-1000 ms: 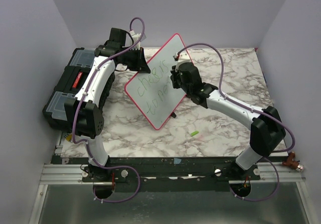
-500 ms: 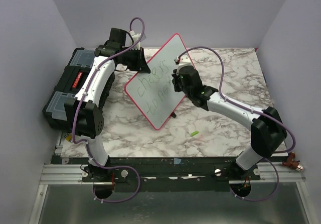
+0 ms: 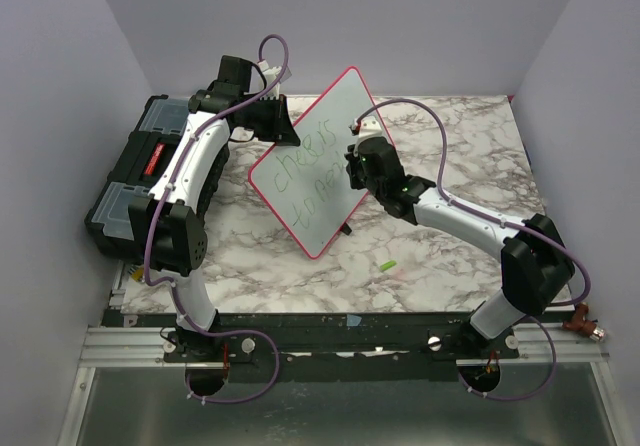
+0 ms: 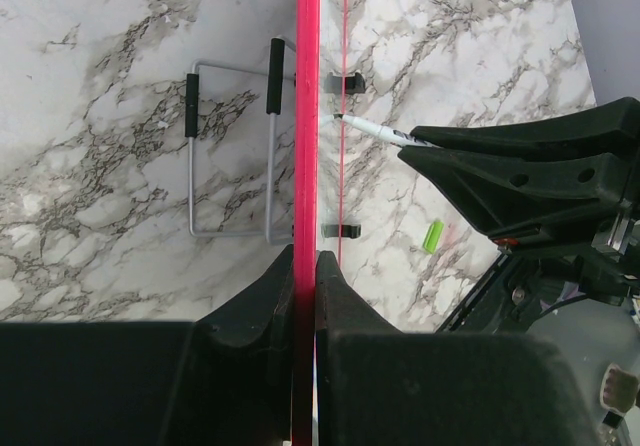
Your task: Write a sentence on the whiteboard
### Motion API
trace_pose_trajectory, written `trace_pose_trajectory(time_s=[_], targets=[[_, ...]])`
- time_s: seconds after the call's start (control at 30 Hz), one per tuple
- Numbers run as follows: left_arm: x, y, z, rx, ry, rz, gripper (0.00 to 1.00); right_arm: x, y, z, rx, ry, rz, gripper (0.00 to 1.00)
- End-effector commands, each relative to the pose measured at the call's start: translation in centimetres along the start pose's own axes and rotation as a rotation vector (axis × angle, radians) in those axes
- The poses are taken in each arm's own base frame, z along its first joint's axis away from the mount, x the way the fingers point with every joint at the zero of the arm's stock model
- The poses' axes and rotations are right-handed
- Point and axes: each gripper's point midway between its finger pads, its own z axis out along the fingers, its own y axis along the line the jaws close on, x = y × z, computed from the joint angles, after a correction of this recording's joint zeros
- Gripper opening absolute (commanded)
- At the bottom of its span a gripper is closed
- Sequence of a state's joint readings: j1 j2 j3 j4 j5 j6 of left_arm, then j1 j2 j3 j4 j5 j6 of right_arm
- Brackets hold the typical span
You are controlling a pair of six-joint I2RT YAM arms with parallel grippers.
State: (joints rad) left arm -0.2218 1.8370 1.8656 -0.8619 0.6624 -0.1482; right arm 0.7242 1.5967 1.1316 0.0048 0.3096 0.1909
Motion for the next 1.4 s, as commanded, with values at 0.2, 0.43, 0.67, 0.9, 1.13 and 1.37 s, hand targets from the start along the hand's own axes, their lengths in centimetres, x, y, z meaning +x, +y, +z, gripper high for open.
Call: trace_pose_trajectory(time_s=[0.2, 0.43, 0.67, 0.9, 1.13, 1.37], targets=[[-0.2, 0.3, -0.2, -0.032, -0.019, 0.083, 0.0, -1.9, 0.2, 0.4, 0.014, -0.035, -0.003, 0.01], [-0.1, 0.2, -0.2, -0.033, -0.018, 0.087, 0.0, -3.8, 0.1, 1.0, 0.036, -0.069, -0.023, 0.01], [-0.1, 0.4, -0.1, -0.038, -0.016, 0.084, 0.0, -4.7, -0.2, 1.2, 0.055, -0.067, -0.038, 0.01], [-0.2, 0.5, -0.3, -0.051, -0.019, 0.086, 0.0, -7.1, -0.5, -1.3, 0.049, -0.122, -0.014, 0.01], [-0.5, 0.2, -0.7, -0.05, -0.024, 0.088, 0.0, -8.3, -1.1, -4.7, 0.023, -0.19, 0.03, 0.01], [-0.5, 0.1, -1.2, -0.067, -0.035, 0.094, 0.0, -4.8, -1.5, -6.1, -0.003, -0.149, 0.065, 0.01]])
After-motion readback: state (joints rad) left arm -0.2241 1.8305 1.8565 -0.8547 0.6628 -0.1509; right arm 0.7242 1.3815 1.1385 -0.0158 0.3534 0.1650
